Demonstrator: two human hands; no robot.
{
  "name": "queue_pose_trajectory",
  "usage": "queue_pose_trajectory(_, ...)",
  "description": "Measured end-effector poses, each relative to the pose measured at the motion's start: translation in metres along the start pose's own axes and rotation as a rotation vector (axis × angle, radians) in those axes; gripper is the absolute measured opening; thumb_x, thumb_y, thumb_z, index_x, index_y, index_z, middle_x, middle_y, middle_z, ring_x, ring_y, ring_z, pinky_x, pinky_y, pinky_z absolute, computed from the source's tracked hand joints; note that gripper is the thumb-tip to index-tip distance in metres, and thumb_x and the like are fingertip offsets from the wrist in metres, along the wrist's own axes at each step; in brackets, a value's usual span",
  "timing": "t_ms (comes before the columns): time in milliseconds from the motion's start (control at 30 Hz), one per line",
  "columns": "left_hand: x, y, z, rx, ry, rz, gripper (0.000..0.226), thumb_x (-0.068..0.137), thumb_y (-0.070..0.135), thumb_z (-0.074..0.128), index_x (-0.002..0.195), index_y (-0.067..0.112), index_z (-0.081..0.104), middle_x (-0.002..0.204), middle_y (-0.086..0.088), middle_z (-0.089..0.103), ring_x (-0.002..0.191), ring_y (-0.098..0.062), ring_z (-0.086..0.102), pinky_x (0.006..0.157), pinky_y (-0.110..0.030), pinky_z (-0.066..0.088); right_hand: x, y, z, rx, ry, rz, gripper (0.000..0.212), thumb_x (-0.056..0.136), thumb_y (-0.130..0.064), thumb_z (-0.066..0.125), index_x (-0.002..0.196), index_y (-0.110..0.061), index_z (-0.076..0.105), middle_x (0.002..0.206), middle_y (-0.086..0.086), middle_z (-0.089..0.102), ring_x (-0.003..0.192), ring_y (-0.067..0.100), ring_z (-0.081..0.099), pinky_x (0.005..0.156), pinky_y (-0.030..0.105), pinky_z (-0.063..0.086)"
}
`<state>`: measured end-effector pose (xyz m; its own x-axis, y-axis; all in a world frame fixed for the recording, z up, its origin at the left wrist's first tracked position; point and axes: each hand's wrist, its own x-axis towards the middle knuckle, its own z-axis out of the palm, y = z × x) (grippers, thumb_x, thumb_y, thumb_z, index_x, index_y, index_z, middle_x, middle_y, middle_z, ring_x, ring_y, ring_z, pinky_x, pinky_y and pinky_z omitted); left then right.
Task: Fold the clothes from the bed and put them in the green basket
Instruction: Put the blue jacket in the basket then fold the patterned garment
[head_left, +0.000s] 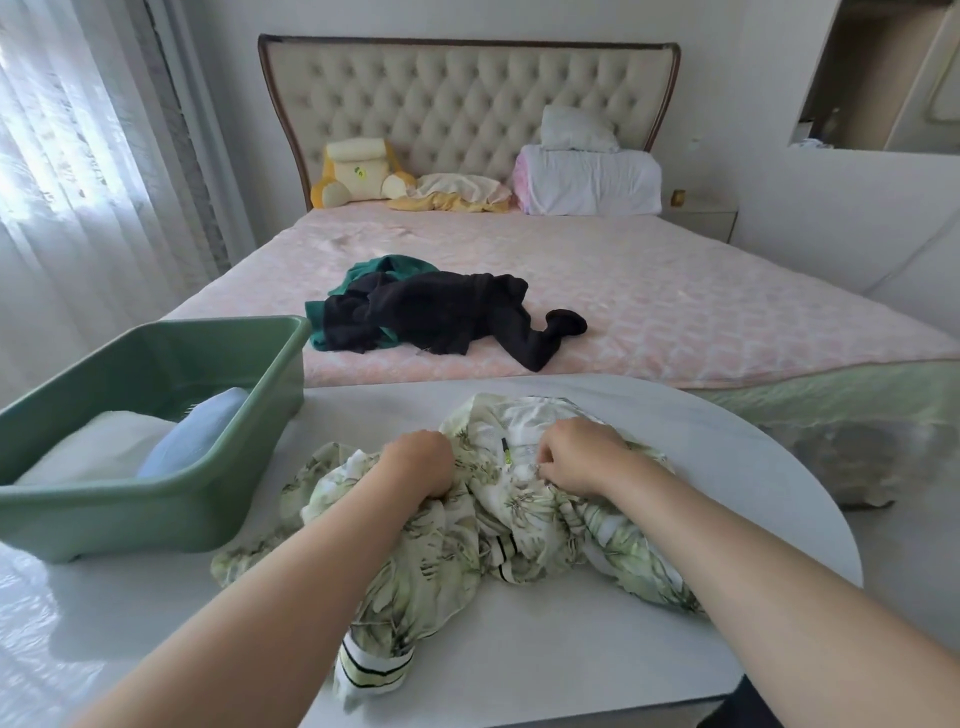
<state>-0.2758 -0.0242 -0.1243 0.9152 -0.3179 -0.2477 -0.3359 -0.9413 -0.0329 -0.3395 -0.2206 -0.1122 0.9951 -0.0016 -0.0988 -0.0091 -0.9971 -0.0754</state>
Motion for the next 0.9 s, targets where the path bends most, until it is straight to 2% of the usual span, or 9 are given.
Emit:
queue_pose_trajectory(133,0.014,-0.01,-0.009,-0.025,0.276,-0.06,0.02,0.09,0.011,0.046,0.097,0.014,0.065,0.093,-0.001,0.063,0.076,-0.023,0.062,0.057,-0.03,0.045,0.016,0.008,-0.006,0.092,0.25,0.034,0.018,0.097,-0.028,0.053,0.096,-0.024,0.071,0.097,-0.007,0.07,0.094,0.02,0.064,0.07,0.03,0.046)
queue_pose_trajectory(300,0.03,-0.025,-0.057,-0.248,0.632,-0.146,0.022,0.095,0.017,0.043,0.101,0.02,0.064,0.091,-0.002,0.064,0.075,-0.024,0.057,0.056,-0.031,0.038,0.048,0.01,-0.02,0.217,0.58,0.062,0.02,0.098,-0.025,0.05,0.096,-0.015,0.067,0.082,0.001,0.067,0.073,0.024,0.061,0.057,0.033,0.048)
queue_pose_trajectory(500,0.065,-0.047,-0.111,-0.649,0.765,-0.181,0.029,0.095,0.009,0.035,0.116,0.01,0.055,0.096,-0.009,0.064,0.08,-0.03,0.061,0.063,-0.039,0.05,0.107,-0.01,-0.05,0.47,0.778,0.002,0.017,0.101,-0.021,0.049,0.1,-0.009,0.062,0.076,0.004,0.064,0.069,0.026,0.061,0.059,0.04,0.051)
queue_pose_trajectory(567,0.081,-0.053,-0.119,-0.672,0.686,-0.172,0.038,0.097,0.01,0.036,0.134,0.009,0.045,0.103,-0.012,0.063,0.079,-0.028,0.058,0.062,-0.036,0.047,0.131,-0.016,-0.06,0.525,0.679,-0.022,0.028,0.102,-0.023,0.05,0.125,-0.009,0.057,0.106,0.01,0.07,0.098,0.031,0.066,0.075,0.037,0.051)
queue_pose_trajectory(633,0.095,-0.06,-0.115,-0.656,0.464,-0.119,0.066,0.099,0.016,0.046,0.156,0.016,0.012,0.121,-0.019,0.061,0.076,-0.026,0.059,0.054,-0.034,0.048,0.15,-0.022,-0.062,0.556,0.359,-0.052,0.071,0.1,-0.034,0.054,0.158,-0.019,0.017,0.159,0.01,0.036,0.14,0.028,0.042,0.106,0.037,0.041)
queue_pose_trajectory(667,0.1,-0.062,-0.109,-0.601,0.341,-0.078,0.084,0.098,0.021,0.052,0.157,0.022,-0.007,0.14,-0.024,0.05,0.087,-0.031,0.063,0.06,-0.037,0.053,0.157,-0.025,-0.059,0.533,0.204,-0.054,0.088,0.098,-0.04,0.056,0.16,-0.028,-0.005,0.168,0.005,0.012,0.15,0.026,0.026,0.116,0.04,0.032)
queue_pose_trajectory(733,0.107,-0.067,-0.091,-0.448,0.192,0.014,0.097,0.097,0.029,0.057,0.154,0.03,-0.021,0.163,-0.018,0.014,0.127,-0.038,0.051,0.095,-0.048,0.052,0.165,-0.029,-0.048,0.41,0.051,-0.07,0.093,0.097,-0.045,0.055,0.158,-0.033,-0.015,0.169,0.001,-0.004,0.155,0.024,0.008,0.123,0.044,0.019)
queue_pose_trajectory(800,0.108,-0.068,-0.074,-0.372,0.193,0.069,0.084,0.099,0.036,0.053,0.158,0.032,-0.008,0.165,-0.009,0.012,0.137,-0.036,0.042,0.109,-0.049,0.04,0.166,-0.032,-0.033,0.342,0.032,-0.086,0.078,0.101,-0.041,0.05,0.162,-0.027,0.003,0.169,0.001,-0.001,0.155,0.019,0.003,0.125,0.043,0.012)
queue_pose_trajectory(900,0.096,-0.062,-0.057,-0.343,0.197,0.118,0.058,0.101,0.048,0.043,0.155,0.031,0.027,0.159,-0.004,0.03,0.141,-0.029,0.036,0.113,-0.044,0.033,0.157,-0.035,-0.014,0.369,0.051,-0.109,0.06,0.105,-0.036,0.043,0.16,-0.022,0.022,0.169,0.0,0.009,0.155,0.018,0.01,0.125,0.038,0.014)
